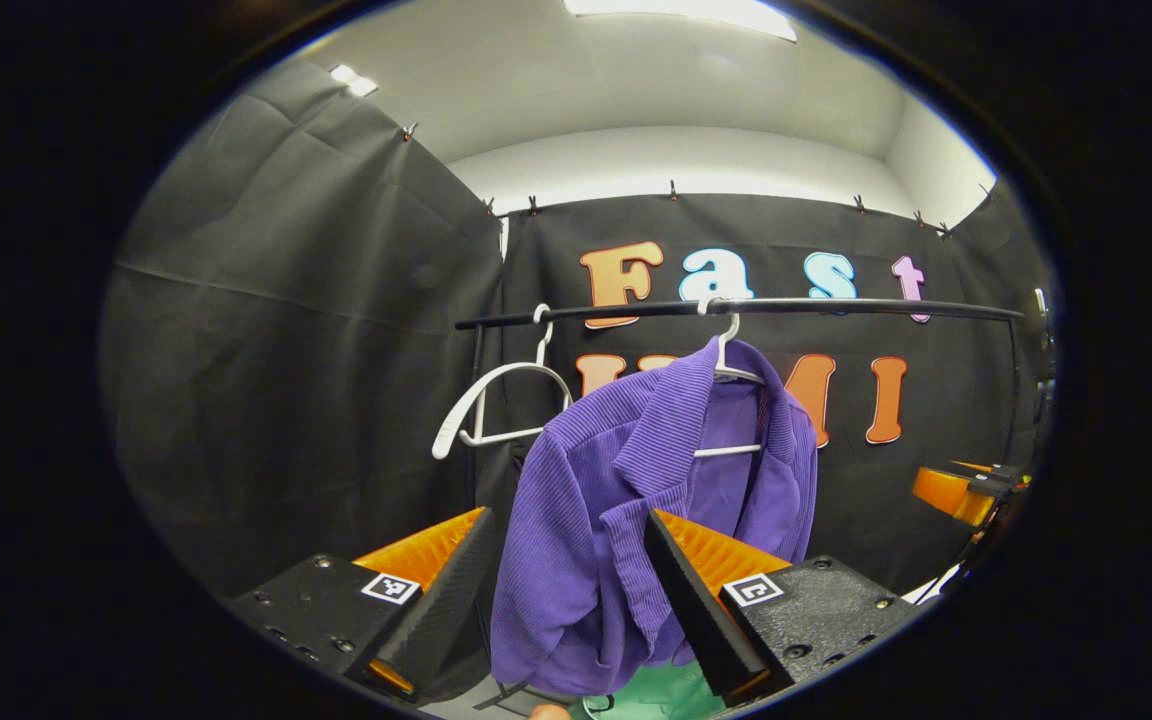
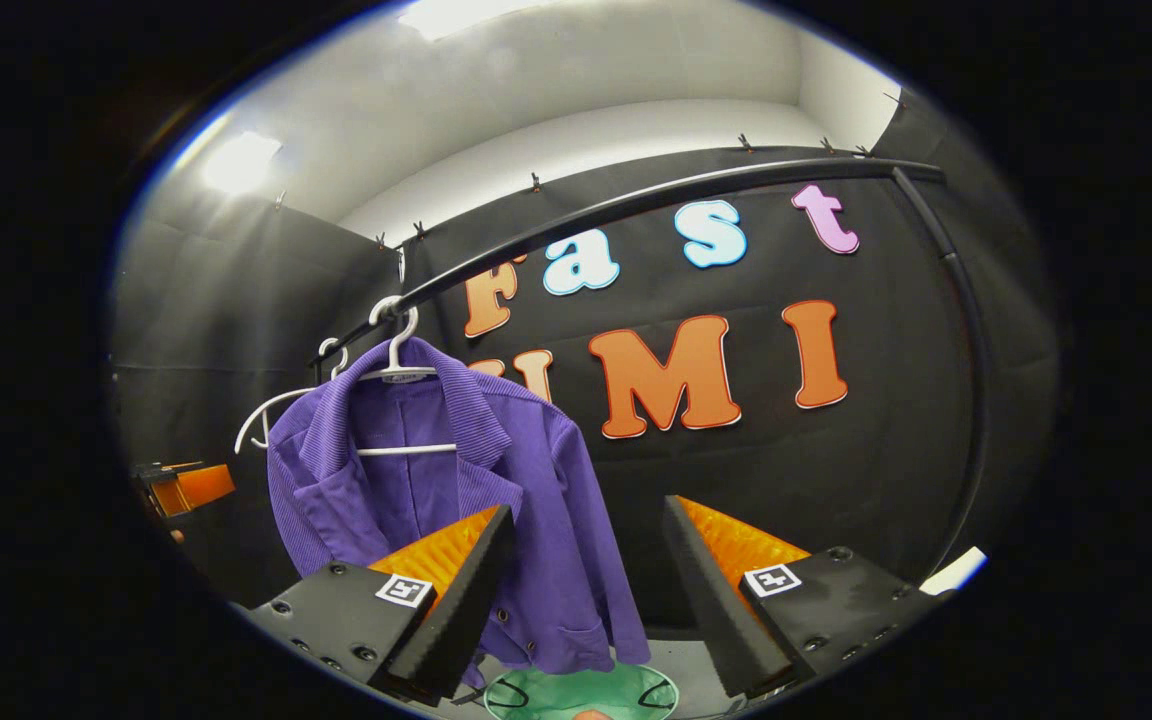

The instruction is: Grasp the clothes on the hanger with both hands and then place them into the laundry hamper below.

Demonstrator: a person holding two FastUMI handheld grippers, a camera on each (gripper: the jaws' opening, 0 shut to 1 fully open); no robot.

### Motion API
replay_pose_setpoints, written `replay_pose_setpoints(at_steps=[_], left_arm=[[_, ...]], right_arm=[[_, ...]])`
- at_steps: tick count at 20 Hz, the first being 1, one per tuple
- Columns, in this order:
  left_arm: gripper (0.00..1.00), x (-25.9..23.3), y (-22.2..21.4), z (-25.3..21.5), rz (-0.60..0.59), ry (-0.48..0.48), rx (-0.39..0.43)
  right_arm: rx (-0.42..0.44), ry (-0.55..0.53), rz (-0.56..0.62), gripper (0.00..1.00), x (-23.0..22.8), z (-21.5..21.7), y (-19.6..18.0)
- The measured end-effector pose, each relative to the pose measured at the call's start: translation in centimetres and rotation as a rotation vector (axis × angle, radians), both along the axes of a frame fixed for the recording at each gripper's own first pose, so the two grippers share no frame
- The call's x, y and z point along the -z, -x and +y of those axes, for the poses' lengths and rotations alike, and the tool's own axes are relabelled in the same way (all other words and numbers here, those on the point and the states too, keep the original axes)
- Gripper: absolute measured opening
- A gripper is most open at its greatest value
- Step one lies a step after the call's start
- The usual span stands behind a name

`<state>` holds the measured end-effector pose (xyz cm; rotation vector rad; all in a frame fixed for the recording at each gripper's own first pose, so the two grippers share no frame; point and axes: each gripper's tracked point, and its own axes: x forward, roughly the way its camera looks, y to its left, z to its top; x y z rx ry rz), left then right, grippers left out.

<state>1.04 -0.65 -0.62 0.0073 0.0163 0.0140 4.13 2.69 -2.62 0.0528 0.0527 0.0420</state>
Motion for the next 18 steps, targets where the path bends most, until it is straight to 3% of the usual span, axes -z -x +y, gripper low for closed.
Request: replay_pose_setpoints(at_steps=[7, 8, 9, 10, 12, 18], left_arm=[[0.93, 2.3, -2.5, -2.5, 0.027, 0.026, 0.026], [0.99, 2.9, -3.2, -3.0, 0.029, 0.027, 0.029], [0.92, 3.7, -3.9, -3.8, 0.039, 0.024, 0.034], [0.92, 4.4, -4.7, -4.4, 0.051, 0.022, 0.042], [0.96, 5.1, -6.3, -5.3, 0.055, 0.02, 0.05], [0.92, 7.5, -11.0, -6.3, 0.078, 0.057, -0.006]], right_arm=[[-0.104, -0.016, 0.019, 0.89, 3.6, 6.7, -5.9], [-0.122, -0.01, 0.017, 0.89, 4.0, 7.7, -6.8], [-0.135, -0.007, 0.017, 0.89, 4.4, 8.5, -7.8], [-0.144, 0.002, 0.015, 0.89, 4.9, 9.2, -8.7], [-0.146, 0.021, 0.019, 0.89, 5.7, 9.9, -9.9], [-0.123, 0.048, 0.023, 0.89, 7.0, 10.3, -14.2]])
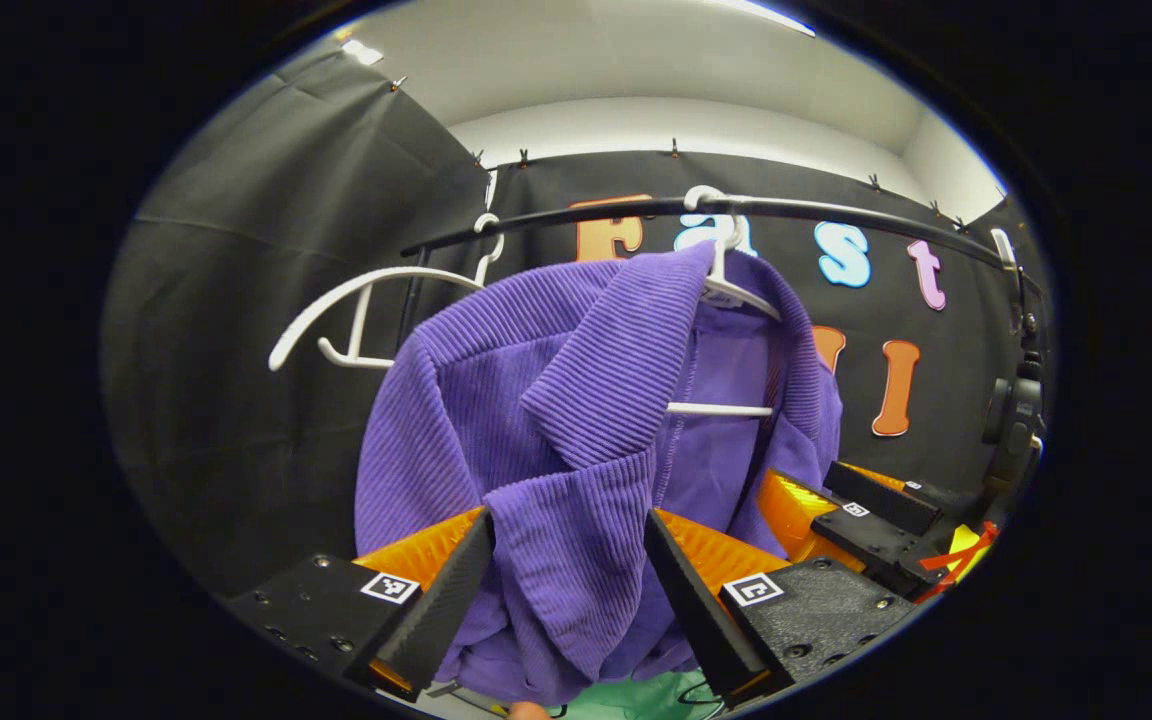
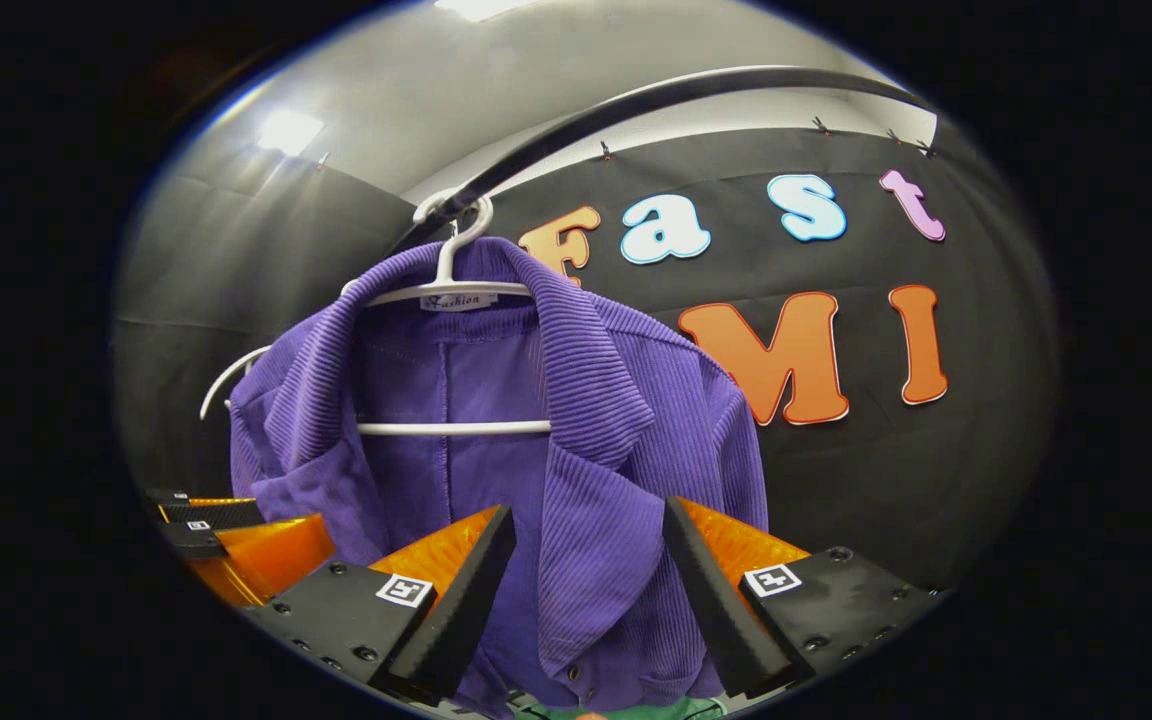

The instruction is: Grasp the clothes on the hanger with both hands and then place them into the laundry hamper below.

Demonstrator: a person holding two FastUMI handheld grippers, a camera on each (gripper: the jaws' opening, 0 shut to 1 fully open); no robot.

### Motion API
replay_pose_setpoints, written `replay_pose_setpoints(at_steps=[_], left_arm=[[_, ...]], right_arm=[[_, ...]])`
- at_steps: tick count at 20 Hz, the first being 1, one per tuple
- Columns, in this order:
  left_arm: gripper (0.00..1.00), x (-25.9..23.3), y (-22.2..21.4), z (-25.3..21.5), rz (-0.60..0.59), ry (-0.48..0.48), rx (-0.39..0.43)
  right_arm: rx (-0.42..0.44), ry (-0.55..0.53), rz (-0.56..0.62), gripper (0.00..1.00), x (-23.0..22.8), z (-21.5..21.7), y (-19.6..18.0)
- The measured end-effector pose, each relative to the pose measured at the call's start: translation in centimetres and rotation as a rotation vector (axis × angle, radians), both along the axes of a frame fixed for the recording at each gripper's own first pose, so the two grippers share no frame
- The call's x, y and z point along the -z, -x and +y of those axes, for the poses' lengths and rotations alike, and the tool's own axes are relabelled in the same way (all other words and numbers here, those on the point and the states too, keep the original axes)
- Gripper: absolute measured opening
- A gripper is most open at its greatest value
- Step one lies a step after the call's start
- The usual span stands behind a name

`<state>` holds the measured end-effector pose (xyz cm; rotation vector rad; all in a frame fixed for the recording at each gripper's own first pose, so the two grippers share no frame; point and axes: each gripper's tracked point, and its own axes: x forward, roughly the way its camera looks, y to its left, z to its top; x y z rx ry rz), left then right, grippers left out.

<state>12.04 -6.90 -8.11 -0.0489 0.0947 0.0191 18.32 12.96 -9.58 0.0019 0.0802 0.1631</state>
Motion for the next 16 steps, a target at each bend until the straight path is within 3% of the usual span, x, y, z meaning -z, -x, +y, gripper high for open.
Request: replay_pose_setpoints(at_steps=[1, 6, 7, 8, 9, 15, 16], left_arm=[[0.95, 0.2, -0.8, 0.1, -0.003, -0.009, -0.019], [0.92, 0.6, -3.6, 0.6, -0.019, -0.004, -0.08], [0.92, 0.7, -3.7, 0.6, -0.017, -0.004, -0.086], [0.92, 0.8, -3.9, 0.7, -0.017, -0.007, -0.091], [0.92, 0.7, -4.3, 0.6, -0.019, -0.009, -0.09], [0.24, 0.6, -4.7, 0.1, -0.05, -0.006, -0.018], [0.13, 0.5, -4.3, 0.2, -0.045, 0.002, -0.007]], right_arm=[[0.013, 0.008, -0.002, 0.97, 0.2, -0.2, -0.7], [0.011, -0.008, 0.024, 0.97, 1.4, 0.2, -3.4], [0.013, -0.013, 0.029, 0.89, 1.5, 0.1, -3.6], [0.012, -0.02, 0.028, 0.89, 1.6, 0.0, -3.9], [0.014, -0.023, 0.027, 0.79, 1.5, -0.2, -4.1], [-0.006, -0.022, -0.007, 0.24, -0.2, -1.1, -3.4], [0.0, -0.014, -0.024, 0.26, -0.9, -1.7, -2.8]])
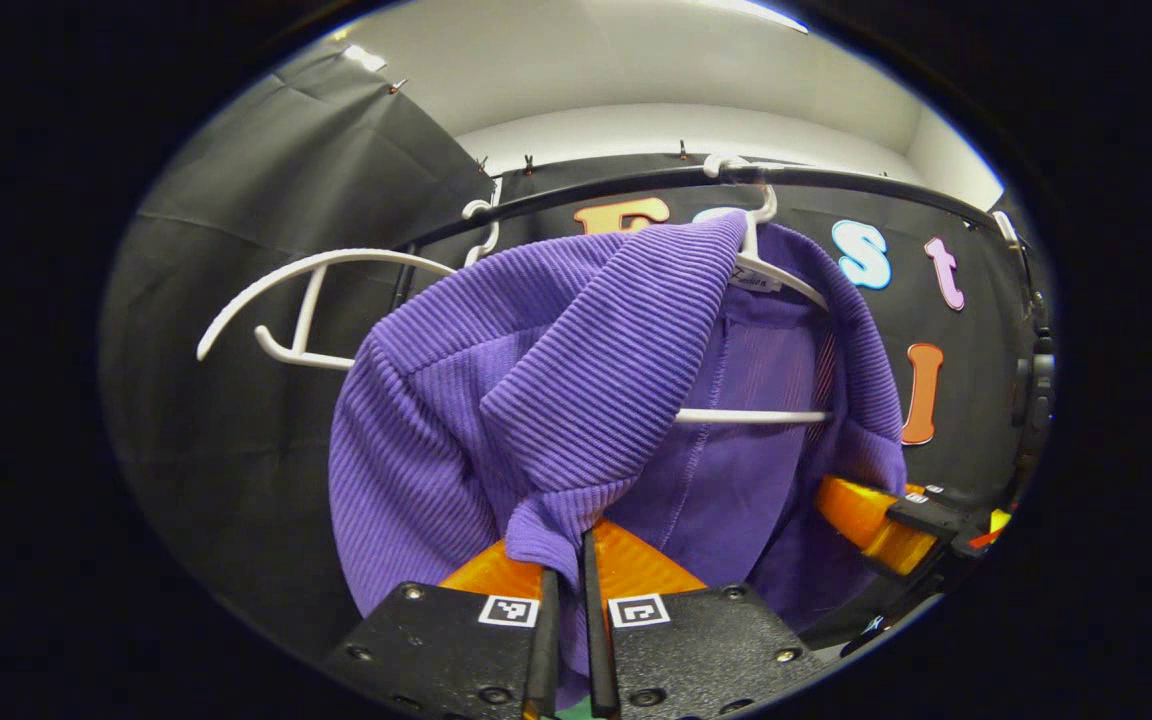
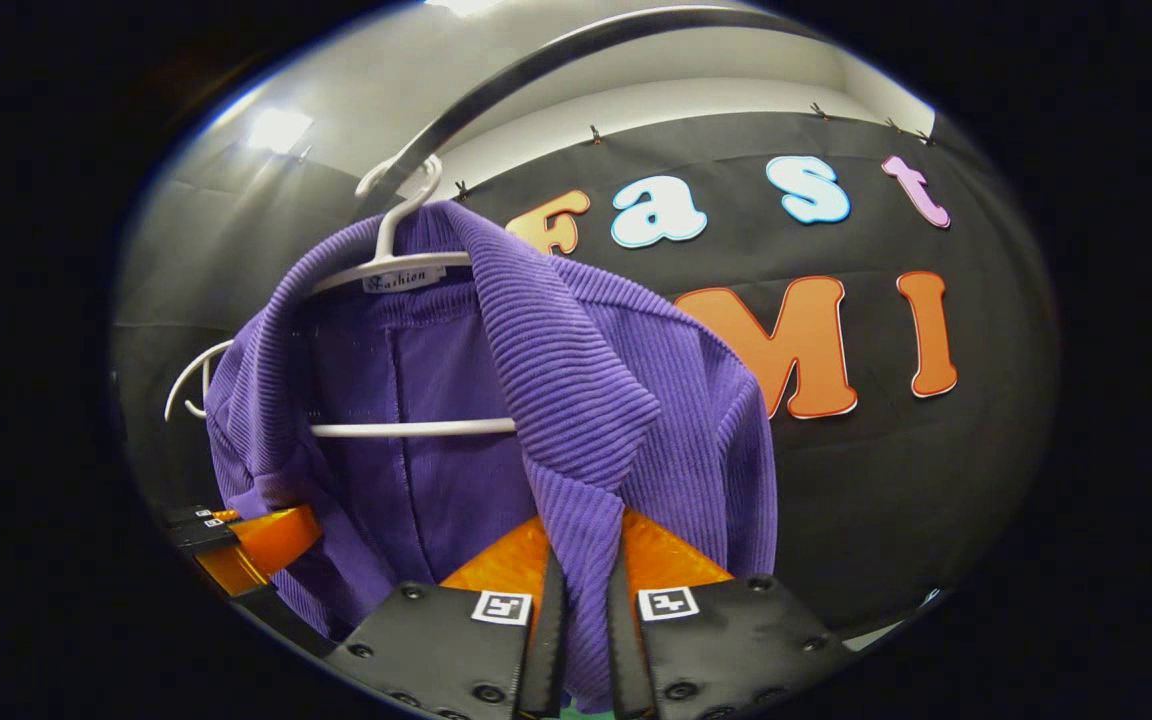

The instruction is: Grasp the clothes on the hanger with both hands and then place them into the laundry hamper below.

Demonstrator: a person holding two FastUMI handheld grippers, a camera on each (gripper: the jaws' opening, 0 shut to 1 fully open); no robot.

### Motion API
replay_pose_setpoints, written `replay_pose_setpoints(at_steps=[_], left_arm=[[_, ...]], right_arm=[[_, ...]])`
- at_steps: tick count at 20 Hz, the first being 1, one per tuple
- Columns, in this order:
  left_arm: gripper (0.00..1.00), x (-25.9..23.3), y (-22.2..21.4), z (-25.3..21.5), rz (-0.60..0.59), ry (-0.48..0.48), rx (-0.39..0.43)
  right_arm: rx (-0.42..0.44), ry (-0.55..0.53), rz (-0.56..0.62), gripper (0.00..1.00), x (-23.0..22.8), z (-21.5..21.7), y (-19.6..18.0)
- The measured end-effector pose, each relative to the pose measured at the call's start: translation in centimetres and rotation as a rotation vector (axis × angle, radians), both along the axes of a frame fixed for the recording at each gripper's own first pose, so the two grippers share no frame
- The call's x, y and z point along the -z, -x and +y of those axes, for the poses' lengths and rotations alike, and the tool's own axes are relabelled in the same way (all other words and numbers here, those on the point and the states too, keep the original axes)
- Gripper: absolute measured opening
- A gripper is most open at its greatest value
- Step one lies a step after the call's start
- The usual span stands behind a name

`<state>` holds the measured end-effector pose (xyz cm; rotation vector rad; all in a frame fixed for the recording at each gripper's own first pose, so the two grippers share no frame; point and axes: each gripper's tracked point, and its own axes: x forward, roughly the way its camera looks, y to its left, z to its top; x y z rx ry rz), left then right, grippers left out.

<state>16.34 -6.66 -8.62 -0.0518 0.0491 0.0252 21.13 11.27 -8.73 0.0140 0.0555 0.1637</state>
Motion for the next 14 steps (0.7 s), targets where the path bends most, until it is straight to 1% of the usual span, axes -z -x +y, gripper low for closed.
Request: replay_pose_setpoints(at_steps=[1, 3, 4, 6, 8, 9, 12, 14], left_arm=[[0.1, -0.2, 0.4, -0.3, 0.003, 0.004, 0.026], [0.04, -1.0, 1.4, 0.9, -0.008, -0.021, 0.027], [0.02, -1.7, 2.2, 1.4, -0.023, -0.041, 0.022], [0.02, -3.3, 3.5, 2.4, -0.049, -0.071, 0.013], [0.0, -5.3, 4.8, 4.0, -0.084, -0.081, -0.006], [0.01, -6.5, 5.4, 5.1, -0.104, -0.079, -0.018], [0.0, -9.7, 7.1, 6.8, -0.139, -0.056, -0.019], [0.0, -11.8, 8.1, 7.6, -0.163, -0.088, -0.022]], right_arm=[[0.003, 0.011, -0.017, 0.21, -0.7, -0.4, 0.4], [0.005, 0.034, -0.054, 0.2, -2.2, -1.0, 1.8], [0.024, 0.055, -0.076, 0.21, -3.1, -1.8, 2.2], [0.069, 0.089, -0.115, 0.05, -4.9, -3.9, 3.1], [0.091, 0.106, -0.136, 0.17, -6.4, -4.8, 3.7], [0.105, 0.111, -0.143, 0.11, -7.1, -5.6, 4.0], [0.132, 0.122, -0.156, 0.11, -8.7, -7.0, 5.4], [0.149, 0.145, -0.178, 0.11, -10.2, -8.0, 5.9]])
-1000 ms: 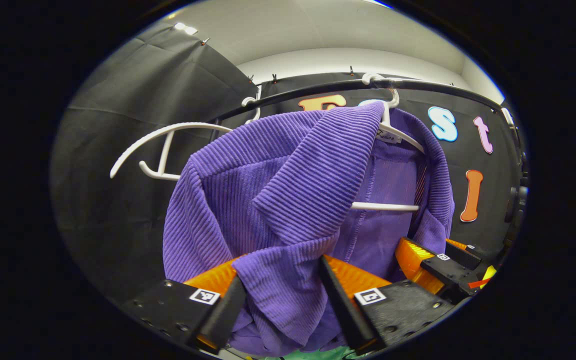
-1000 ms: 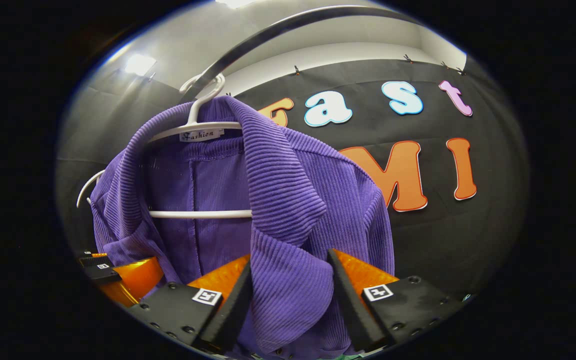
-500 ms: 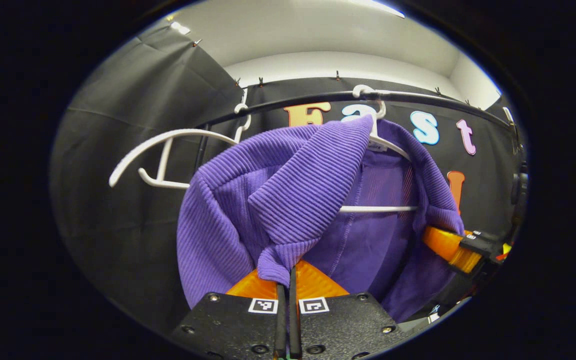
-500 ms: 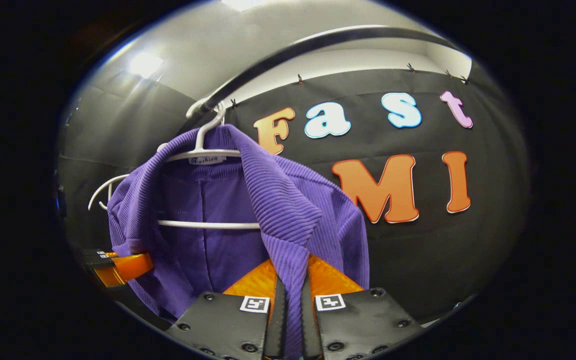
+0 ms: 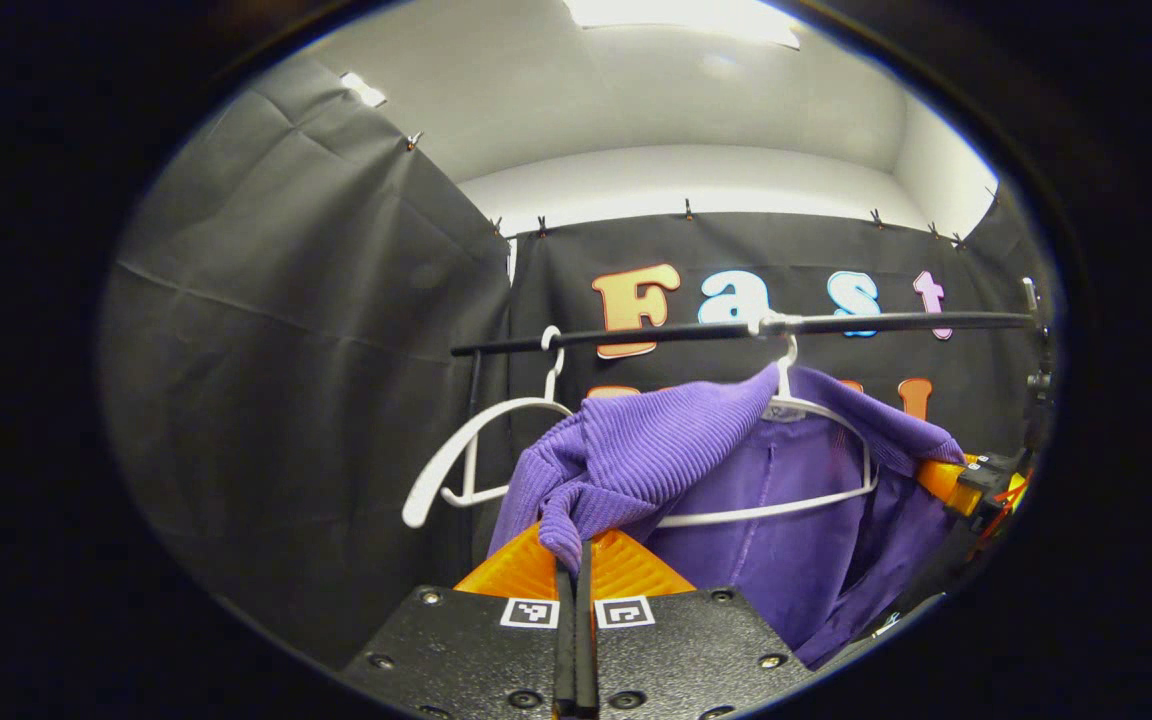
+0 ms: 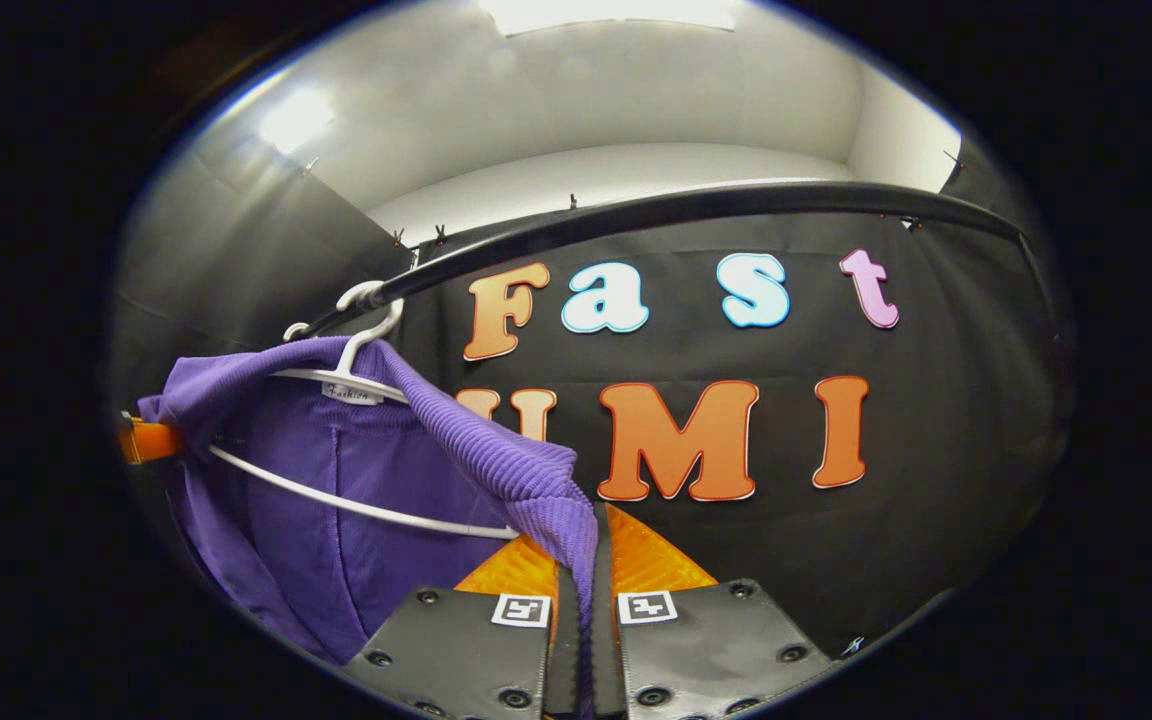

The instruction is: Grasp the clothes on the hanger with both hands and then place them into the laundry hamper below.

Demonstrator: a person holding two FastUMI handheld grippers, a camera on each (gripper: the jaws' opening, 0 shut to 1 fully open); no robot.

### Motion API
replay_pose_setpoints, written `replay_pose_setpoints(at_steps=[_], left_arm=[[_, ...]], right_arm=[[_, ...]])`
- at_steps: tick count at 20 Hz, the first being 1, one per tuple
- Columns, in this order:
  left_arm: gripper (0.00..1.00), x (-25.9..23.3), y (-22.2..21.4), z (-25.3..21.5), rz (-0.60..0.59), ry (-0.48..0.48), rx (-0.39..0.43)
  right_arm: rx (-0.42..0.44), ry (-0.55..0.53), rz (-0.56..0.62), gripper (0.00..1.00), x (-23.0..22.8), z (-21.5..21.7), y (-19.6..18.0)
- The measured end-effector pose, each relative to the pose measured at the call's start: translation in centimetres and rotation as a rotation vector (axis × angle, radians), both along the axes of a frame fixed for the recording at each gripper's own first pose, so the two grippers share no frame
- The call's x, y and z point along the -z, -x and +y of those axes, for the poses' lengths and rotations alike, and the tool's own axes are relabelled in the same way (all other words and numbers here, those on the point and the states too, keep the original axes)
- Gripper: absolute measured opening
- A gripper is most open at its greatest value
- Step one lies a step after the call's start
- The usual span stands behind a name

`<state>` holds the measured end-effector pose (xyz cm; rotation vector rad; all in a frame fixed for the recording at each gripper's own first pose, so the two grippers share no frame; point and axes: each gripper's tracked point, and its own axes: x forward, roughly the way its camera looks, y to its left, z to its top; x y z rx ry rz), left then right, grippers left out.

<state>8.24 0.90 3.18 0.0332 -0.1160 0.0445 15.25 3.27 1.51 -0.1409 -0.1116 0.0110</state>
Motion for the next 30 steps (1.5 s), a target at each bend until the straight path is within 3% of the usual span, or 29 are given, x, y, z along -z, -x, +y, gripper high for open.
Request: replay_pose_setpoints(at_steps=[3, 5, 6, 10, 12, 15, 16, 23, 26, 28, 30], left_arm=[[0.0, -2.4, 0.1, 0.8, -0.021, -0.064, 0.002], [0.01, -3.1, -0.5, 1.2, -0.014, -0.07, 0.016], [0.01, -3.5, -0.7, 1.5, -0.014, -0.082, 0.02], [0.01, -5.9, -0.6, 2.2, -0.051, -0.188, 0.034], [0.01, -7.7, -0.7, 2.3, -0.084, -0.2, 0.045], [0.0, -8.5, -1.5, 2.7, -0.095, -0.25, 0.035], [0.0, -8.2, -1.8, 2.8, -0.09, -0.244, 0.036], [0.0, -2.5, -4.7, 3.6, 0.026, -0.068, 0.111], [0.0, -1.8, -5.4, 3.8, 0.029, -0.112, 0.103], [0.0, -2.7, -5.4, 3.5, 0.023, -0.129, 0.086], [0.0, -4.8, -4.9, 4.1, -0.026, -0.184, 0.048]], right_arm=[[0.022, 0.088, -0.05, 0.11, -2.9, -1.4, 0.8], [0.022, 0.104, -0.058, 0.04, -3.9, -1.9, 0.0], [0.019, 0.105, -0.053, 0.07, -3.9, -2.3, -0.2], [0.011, 0.146, -0.026, 0.04, -2.7, -2.8, -2.0], [0.004, 0.173, -0.021, 0.07, -2.1, -3.2, -3.2], [-0.011, 0.171, -0.01, 0.04, -0.9, -3.2, -4.4], [-0.014, 0.175, -0.004, 0.07, -0.5, -3.1, -4.4], [-0.08, 0.115, 0.06, 0.08, 3.5, -2.5, -5.4], [-0.08, 0.126, 0.071, 0.07, 4.3, -2.6, -6.1], [-0.006, 0.164, 0.014, 0.07, 2.6, -3.3, -6.1], [0.098, 0.294, -0.069, 0.02, -0.1, -4.3, -5.1]])
